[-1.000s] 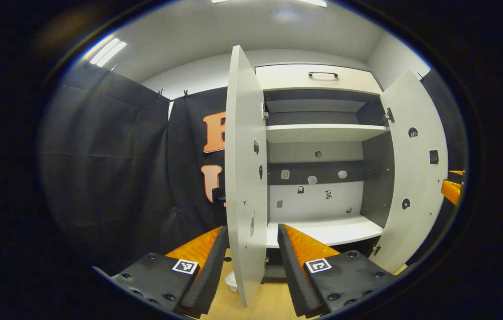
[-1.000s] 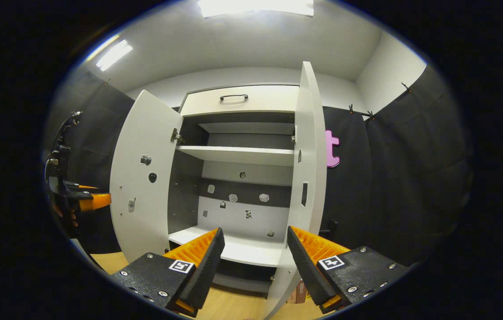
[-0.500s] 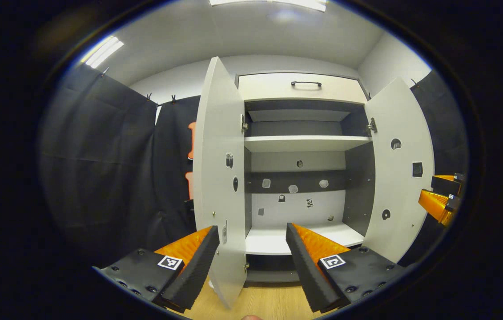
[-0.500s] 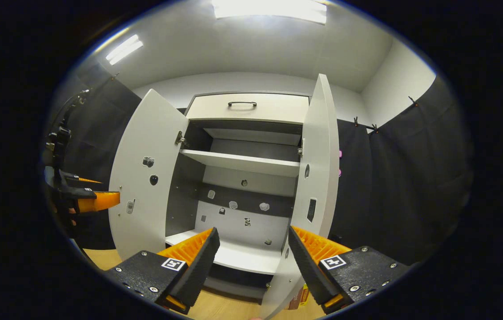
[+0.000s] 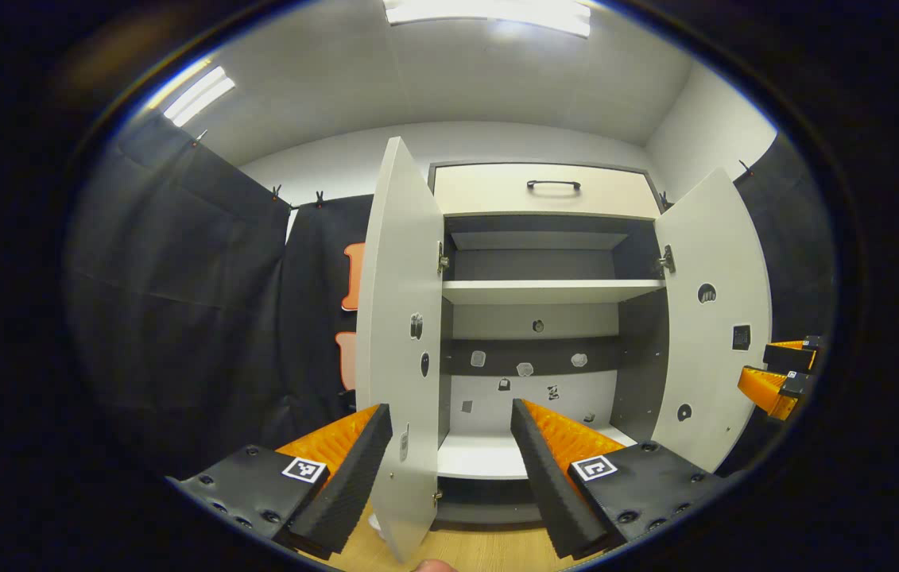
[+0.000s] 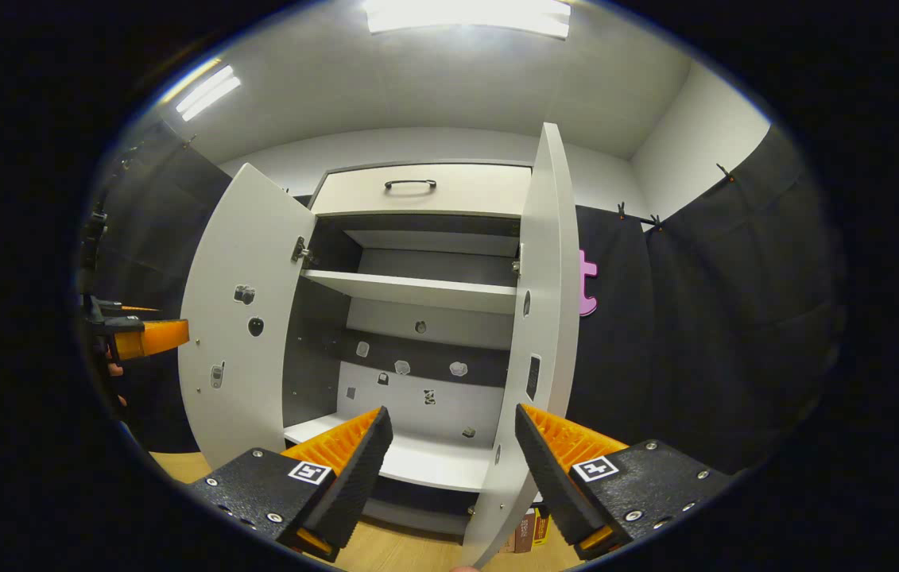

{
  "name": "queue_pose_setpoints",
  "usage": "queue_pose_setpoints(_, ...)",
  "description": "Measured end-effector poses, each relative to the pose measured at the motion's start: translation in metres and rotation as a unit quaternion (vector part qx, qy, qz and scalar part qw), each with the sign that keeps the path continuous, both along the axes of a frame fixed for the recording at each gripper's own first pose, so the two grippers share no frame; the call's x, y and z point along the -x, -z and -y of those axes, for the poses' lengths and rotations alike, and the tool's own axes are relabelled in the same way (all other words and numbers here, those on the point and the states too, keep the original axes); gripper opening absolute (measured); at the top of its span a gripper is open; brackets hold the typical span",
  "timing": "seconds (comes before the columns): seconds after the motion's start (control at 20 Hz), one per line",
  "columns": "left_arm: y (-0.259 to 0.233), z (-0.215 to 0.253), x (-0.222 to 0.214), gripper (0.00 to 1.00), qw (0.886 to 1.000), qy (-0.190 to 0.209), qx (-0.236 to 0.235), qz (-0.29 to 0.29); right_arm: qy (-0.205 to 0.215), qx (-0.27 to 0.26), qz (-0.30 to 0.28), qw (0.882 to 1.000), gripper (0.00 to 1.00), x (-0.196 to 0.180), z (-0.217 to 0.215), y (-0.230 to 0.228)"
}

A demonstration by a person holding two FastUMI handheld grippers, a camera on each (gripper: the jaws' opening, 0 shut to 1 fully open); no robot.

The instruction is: Open the right door of the double-door shoe cabinet with the right hand, and open the left door with the left hand.

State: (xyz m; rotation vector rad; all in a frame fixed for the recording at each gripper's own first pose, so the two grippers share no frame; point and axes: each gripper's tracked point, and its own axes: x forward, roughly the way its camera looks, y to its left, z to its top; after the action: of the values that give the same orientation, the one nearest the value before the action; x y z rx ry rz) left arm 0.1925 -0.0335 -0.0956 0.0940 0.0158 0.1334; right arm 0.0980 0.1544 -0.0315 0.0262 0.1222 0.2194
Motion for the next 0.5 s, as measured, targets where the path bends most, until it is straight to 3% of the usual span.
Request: queue_pose_setpoints(0.5, -0.006, 0.006, -0.007, 0.96, 1.0, 0.024, -0.012, 0.016, 0.02, -0.008, -0.002, 1.0, 0.94, -0.002, 0.02, 0.001)
